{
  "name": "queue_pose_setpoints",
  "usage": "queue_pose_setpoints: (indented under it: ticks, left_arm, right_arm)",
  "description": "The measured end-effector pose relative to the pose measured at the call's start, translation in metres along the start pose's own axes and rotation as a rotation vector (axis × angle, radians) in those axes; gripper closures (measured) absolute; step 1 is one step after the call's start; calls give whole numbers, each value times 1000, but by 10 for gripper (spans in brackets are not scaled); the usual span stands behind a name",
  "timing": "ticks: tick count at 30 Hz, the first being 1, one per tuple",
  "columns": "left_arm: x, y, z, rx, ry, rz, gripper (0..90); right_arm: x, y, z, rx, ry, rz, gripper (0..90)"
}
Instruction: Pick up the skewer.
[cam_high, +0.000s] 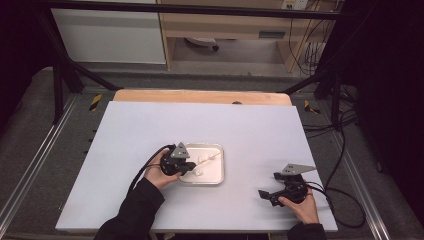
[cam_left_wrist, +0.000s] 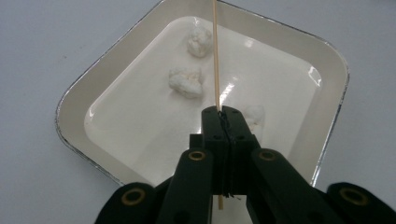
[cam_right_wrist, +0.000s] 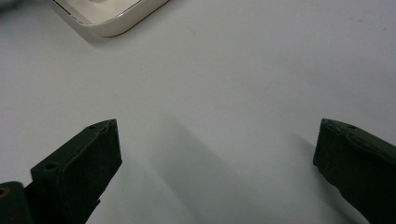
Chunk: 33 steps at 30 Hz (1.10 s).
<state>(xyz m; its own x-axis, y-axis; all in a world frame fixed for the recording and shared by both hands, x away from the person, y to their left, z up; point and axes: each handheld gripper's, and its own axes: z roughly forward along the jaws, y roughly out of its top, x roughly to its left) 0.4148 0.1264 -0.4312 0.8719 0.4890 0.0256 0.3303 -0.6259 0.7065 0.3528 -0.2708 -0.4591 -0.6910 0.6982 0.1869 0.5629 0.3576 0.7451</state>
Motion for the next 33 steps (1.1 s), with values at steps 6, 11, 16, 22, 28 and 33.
queue_pose_setpoints:
  ticks: [6,11,16,22,28,33]
  left_arm:
    - [-5,0,-8,-4,-10,-10,888]
    - [-10,-1,-14,-10,-11,-28,888]
    - [-16,-2,-18,-8,-12,-39,888]
    - [-23,0,-24,-10,-13,-51,888]
    - [-30,2,-28,-3,-19,-37,888]
    - [-35,4,-30,4,-22,-25,889]
  right_arm:
    - [1,1,0,-2,-3,-6,11]
    - [4,4,0,-12,-16,-31,8]
    - [11,9,1,-13,-45,-63,8]
    - [23,18,4,16,-81,-152,8]
    - [31,26,5,25,-100,-216,12]
    - [39,34,7,39,-123,-280,16]
